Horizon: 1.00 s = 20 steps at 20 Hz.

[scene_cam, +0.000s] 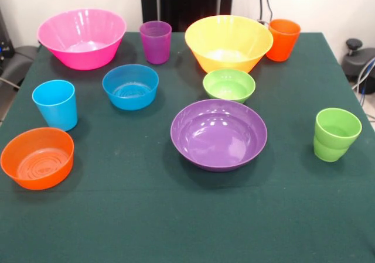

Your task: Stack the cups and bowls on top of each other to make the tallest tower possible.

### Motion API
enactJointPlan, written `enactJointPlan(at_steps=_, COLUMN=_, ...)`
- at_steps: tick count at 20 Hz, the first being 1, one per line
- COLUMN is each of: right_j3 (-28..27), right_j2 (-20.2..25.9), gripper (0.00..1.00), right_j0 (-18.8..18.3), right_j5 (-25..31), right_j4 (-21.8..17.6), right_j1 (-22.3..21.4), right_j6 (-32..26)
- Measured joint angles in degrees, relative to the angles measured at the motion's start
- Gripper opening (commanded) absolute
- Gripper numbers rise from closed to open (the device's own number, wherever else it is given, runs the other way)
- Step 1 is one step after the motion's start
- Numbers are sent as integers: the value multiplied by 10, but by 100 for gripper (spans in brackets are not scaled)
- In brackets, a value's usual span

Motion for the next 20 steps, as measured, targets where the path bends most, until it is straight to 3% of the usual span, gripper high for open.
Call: enactJointPlan(at_steps=20, right_j3=-66, right_j2=103, gripper=100, right_j0=-128, right_j5=5, right_j4=-76, right_j1=56, right_j6=0)
